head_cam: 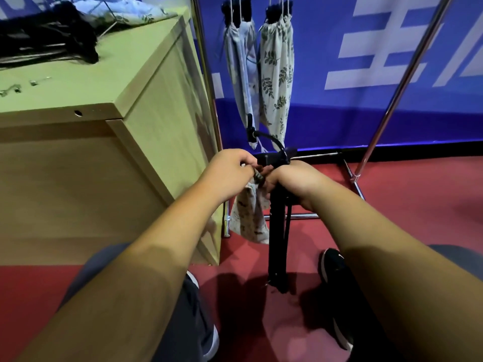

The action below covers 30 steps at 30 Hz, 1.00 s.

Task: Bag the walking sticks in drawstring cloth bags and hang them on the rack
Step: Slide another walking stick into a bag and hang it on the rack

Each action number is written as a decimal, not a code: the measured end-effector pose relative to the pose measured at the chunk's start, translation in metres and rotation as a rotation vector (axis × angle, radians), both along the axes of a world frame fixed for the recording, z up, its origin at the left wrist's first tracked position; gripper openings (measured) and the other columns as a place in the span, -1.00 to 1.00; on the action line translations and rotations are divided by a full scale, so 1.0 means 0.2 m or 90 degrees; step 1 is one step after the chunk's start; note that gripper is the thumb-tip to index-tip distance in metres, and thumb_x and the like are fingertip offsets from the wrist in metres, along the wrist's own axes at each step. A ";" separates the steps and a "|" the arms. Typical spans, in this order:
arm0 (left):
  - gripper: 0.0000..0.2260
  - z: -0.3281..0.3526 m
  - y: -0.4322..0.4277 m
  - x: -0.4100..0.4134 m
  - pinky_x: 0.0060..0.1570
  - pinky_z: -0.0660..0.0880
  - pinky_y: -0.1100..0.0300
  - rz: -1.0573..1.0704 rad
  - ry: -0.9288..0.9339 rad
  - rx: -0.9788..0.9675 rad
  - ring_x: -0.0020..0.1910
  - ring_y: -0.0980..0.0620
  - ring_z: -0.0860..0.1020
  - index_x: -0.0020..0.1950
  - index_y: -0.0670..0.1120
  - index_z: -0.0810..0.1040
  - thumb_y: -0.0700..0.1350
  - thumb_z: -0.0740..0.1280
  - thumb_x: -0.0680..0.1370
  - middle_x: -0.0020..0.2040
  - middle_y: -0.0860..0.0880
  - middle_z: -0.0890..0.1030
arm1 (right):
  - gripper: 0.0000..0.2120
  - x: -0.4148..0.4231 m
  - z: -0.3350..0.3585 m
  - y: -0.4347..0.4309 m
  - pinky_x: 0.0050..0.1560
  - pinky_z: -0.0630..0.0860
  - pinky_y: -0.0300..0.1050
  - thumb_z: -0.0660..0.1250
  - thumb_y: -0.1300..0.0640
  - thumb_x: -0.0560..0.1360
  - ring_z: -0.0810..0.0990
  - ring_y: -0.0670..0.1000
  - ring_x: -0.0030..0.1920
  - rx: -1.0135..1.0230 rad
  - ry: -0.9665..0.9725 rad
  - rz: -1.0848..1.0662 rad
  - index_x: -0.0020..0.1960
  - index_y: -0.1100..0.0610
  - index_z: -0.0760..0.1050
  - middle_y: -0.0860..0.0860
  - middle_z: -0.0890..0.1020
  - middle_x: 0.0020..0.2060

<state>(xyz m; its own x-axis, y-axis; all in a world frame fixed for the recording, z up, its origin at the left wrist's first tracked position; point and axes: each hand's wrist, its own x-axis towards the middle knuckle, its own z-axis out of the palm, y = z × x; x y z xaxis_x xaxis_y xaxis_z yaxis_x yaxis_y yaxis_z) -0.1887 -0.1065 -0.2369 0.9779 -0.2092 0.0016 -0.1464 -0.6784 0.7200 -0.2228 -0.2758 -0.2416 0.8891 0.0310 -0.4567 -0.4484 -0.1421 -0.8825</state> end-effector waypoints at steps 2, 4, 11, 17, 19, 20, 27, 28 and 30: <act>-0.81 0.00 -0.02 0.03 -0.39 0.34 0.32 0.018 0.010 -0.010 -0.42 0.24 0.46 -0.21 0.04 0.66 -0.16 0.39 0.57 -0.39 0.16 0.56 | -0.62 0.02 -0.01 0.00 -0.14 0.42 0.09 0.39 0.30 0.04 0.51 0.14 -0.23 0.001 -0.012 -0.004 -0.18 0.03 0.64 0.13 0.55 -0.28; -0.81 0.00 -0.05 0.06 -0.38 0.36 0.28 0.065 0.026 -0.027 -0.48 0.22 0.43 -0.23 -0.03 0.68 -0.10 0.39 0.57 -0.45 0.14 0.56 | -0.71 0.04 0.00 0.00 -0.18 0.45 0.00 0.40 0.34 0.08 0.53 0.09 -0.29 -0.002 -0.024 -0.017 -0.23 0.11 0.63 0.09 0.55 -0.32; -0.93 0.00 -0.04 0.12 -0.27 0.40 0.16 0.192 0.155 -0.079 -0.35 -0.02 0.46 -0.20 -0.23 0.67 -0.23 0.49 0.43 -0.34 -0.11 0.54 | -0.74 0.06 0.02 -0.04 -0.36 0.44 -0.24 0.40 0.49 0.28 0.50 0.00 -0.41 -0.016 -0.098 -0.074 -0.33 0.14 0.56 0.03 0.54 -0.41; -0.91 -0.04 -0.04 0.16 -0.17 0.70 0.07 0.202 0.481 -0.360 -0.27 -0.11 0.69 0.03 -0.32 0.62 -0.35 0.33 0.61 -0.16 -0.24 0.68 | -0.86 0.04 0.01 -0.05 -0.24 0.49 -0.16 0.43 0.50 0.30 0.56 -0.01 -0.35 -0.017 -0.094 -0.086 -0.17 0.36 0.65 0.02 0.60 -0.39; -0.87 -0.07 -0.02 0.18 0.02 0.69 0.02 0.169 0.544 -0.408 -0.10 -0.11 0.70 0.07 -0.25 0.67 -0.21 0.36 0.68 -0.05 -0.19 0.73 | -0.81 0.04 0.01 -0.07 -0.16 0.49 -0.06 0.42 0.51 0.29 0.52 0.02 -0.33 -0.022 -0.099 -0.086 -0.25 0.26 0.62 -0.01 0.56 -0.44; -0.85 -0.07 -0.02 0.19 0.03 0.70 0.02 0.173 0.557 -0.424 -0.08 -0.09 0.71 0.06 -0.21 0.69 -0.16 0.37 0.68 -0.04 -0.17 0.74 | -0.76 0.03 0.00 -0.08 -0.15 0.47 -0.03 0.42 0.52 0.27 0.51 0.04 -0.33 -0.028 -0.101 -0.086 -0.31 0.19 0.58 0.00 0.54 -0.44; -0.79 -0.10 -0.05 0.15 -0.40 0.65 0.05 0.274 0.444 -0.293 -0.43 -0.09 0.64 -0.13 -0.20 0.57 -0.28 0.19 0.63 -0.28 -0.24 0.66 | -0.67 -0.01 -0.01 -0.10 -0.18 0.41 -0.07 0.43 0.52 0.23 0.50 0.01 -0.35 -0.059 -0.091 -0.055 -0.42 0.10 0.51 0.03 0.53 -0.44; -0.83 -0.12 -0.04 0.18 -0.28 0.68 -0.05 0.285 0.406 -0.293 -0.34 -0.12 0.66 -0.10 -0.19 0.58 -0.28 0.21 0.60 -0.18 -0.32 0.69 | -0.67 -0.01 -0.02 -0.11 -0.19 0.41 -0.07 0.43 0.51 0.22 0.50 0.02 -0.33 -0.064 -0.087 -0.058 -0.41 0.10 0.51 0.04 0.53 -0.43; -0.84 -0.15 -0.04 0.20 -0.03 0.66 -0.14 0.301 0.336 -0.309 -0.16 -0.14 0.65 -0.03 -0.13 0.58 -0.26 0.22 0.61 0.04 -0.34 0.70 | -0.69 -0.01 -0.02 -0.13 -0.20 0.43 -0.06 0.41 0.49 0.21 0.51 0.04 -0.31 -0.079 -0.073 -0.059 -0.43 0.09 0.51 0.05 0.53 -0.43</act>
<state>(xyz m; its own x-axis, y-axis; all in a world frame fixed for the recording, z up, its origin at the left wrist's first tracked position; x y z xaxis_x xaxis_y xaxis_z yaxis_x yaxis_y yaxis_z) -0.1480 -0.1148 -0.2661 0.8602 0.1273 -0.4938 0.5097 -0.1832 0.8406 -0.2252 -0.3016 -0.2455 0.9320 -0.1032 -0.3474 -0.3619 -0.2160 -0.9068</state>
